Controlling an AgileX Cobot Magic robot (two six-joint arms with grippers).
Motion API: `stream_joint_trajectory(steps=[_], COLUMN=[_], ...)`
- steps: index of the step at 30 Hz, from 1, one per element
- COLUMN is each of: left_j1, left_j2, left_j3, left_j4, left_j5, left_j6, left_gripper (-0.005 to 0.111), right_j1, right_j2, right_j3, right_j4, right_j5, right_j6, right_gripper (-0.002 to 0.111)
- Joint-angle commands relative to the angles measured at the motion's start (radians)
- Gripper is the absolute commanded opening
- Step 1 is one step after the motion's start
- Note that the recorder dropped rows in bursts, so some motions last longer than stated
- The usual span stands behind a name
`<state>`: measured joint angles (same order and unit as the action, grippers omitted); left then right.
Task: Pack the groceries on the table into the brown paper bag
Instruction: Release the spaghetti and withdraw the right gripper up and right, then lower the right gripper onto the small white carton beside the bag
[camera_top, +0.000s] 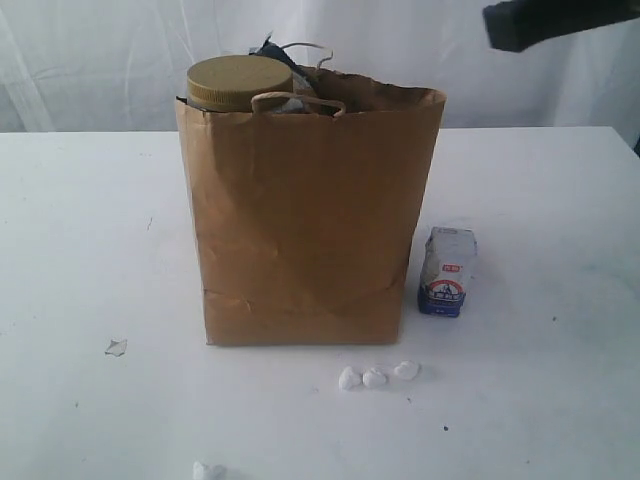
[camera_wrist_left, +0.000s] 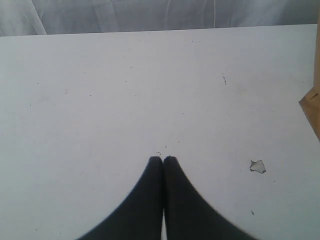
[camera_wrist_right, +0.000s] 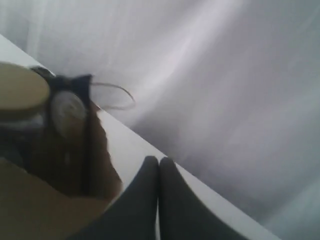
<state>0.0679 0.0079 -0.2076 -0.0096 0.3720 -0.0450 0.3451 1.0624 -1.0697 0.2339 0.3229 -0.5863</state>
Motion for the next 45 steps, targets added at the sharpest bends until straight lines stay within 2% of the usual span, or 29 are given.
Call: stream_joint_trajectory(steps=[1,4,8,16,24,26,28,35,38,42,44,45], left_j1=[0.001,0.001,0.001,0.001,0.001,0.001,0.001,0.001,0.001,0.001,0.001,0.001], left_j2=[-0.007,-0.007,-0.007,-0.007,-0.007,-0.007,-0.007,-0.007,-0.007,-0.007,-0.007,-0.007], left_j3=[0.002,0.002,0.002,0.002,0.002,0.002,0.002,0.002,0.002,0.002,0.002,0.002], left_j4=[-0.010,-0.010,-0.010,-0.010,-0.010,-0.010,-0.010,-0.010,-0.010,-0.010,-0.010,-0.010], left_j5=[-0.004,-0.004,-0.004,-0.004,-0.004,-0.004,-0.004,-0.004,-0.004,-0.004,-0.004,-0.004], left_j6=[-0.004,-0.004,-0.004,-0.004,-0.004,-0.004,-0.004,-0.004,-0.004,-0.004,-0.004,-0.004], left_gripper=[0.000,0.000,0.000,0.000,0.000,0.000,0.000,0.000,0.000,0.000,0.000,0.000], right_j1=[-0.086,-0.141,-0.190,-0.193,-0.193,-0.193,-0.193,-0.193,-0.193,-0.160,-0.147,-0.147], right_j2=[-0.008,0.019,0.067,0.229,0.291,0.291,0.291,0.291,0.291,0.294,0.326,0.371], right_j3=[-0.001,0.019,0.079,0.118,0.118,0.118,0.118,0.118,0.118,0.118,0.114,0.104], right_j4=[-0.437,-0.612,-0.626,-0.424,-0.196,-0.150,-0.121,-0.067,-0.008,0.175,0.177,0.169], right_j5=[0.162,0.304,0.329,0.540,0.510,0.484,0.461,0.412,0.384,0.289,0.221,0.214], right_j6=[0.368,0.604,0.752,0.555,0.390,0.362,0.350,0.350,0.344,0.174,0.240,0.334], right_gripper=[0.000,0.000,0.000,0.000,0.001,0.006,0.015,0.065,0.069,0.069,0.069,0.069])
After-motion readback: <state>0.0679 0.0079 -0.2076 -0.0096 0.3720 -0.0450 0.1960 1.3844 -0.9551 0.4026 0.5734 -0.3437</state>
